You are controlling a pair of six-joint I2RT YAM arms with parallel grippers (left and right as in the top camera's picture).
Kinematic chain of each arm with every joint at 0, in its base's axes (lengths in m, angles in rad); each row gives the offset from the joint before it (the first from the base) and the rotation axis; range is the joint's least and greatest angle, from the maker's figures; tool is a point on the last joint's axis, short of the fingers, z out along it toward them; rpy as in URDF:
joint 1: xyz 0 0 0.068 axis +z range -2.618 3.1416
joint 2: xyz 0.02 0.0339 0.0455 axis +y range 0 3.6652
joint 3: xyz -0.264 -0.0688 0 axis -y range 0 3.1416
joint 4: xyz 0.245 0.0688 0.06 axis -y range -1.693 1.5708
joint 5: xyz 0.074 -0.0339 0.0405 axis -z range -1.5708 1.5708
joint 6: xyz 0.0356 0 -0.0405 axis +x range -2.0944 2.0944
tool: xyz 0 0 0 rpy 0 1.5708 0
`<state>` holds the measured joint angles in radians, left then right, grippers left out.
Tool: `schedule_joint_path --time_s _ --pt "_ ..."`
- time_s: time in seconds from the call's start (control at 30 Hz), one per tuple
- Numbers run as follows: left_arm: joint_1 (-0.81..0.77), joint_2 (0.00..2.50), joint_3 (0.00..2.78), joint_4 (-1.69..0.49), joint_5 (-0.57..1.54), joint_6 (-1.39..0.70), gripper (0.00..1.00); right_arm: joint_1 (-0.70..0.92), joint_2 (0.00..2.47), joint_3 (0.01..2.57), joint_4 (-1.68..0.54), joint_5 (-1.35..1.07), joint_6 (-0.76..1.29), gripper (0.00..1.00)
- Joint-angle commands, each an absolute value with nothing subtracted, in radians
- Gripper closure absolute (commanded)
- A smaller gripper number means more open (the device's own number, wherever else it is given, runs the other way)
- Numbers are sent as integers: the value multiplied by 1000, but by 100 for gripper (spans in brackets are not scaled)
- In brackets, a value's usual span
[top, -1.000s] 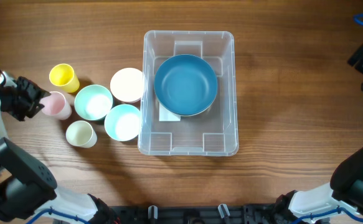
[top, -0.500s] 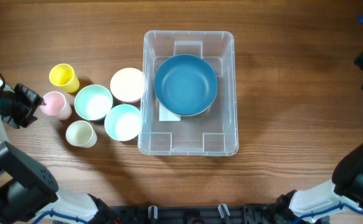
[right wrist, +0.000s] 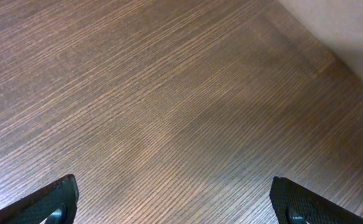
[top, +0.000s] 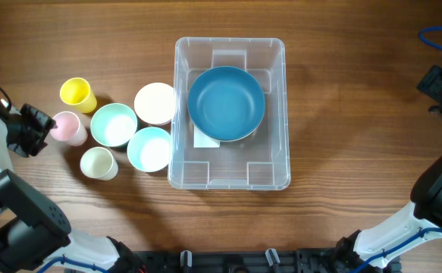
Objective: Pack container
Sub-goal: 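Position the left gripper over the pink cup and grasp its rim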
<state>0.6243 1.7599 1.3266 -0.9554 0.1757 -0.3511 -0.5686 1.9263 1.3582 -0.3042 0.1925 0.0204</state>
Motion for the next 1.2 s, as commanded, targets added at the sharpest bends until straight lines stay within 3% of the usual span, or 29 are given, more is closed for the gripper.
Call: schedule_joint_path --time_s 0.0,1.17 --pt "624 1748 1276 -929 170 -379 50 -575 1926 1367 -299 217 1 0" --pt "593 1783 1260 -843 174 -384 56 -575 1926 1367 -299 217 1 0"
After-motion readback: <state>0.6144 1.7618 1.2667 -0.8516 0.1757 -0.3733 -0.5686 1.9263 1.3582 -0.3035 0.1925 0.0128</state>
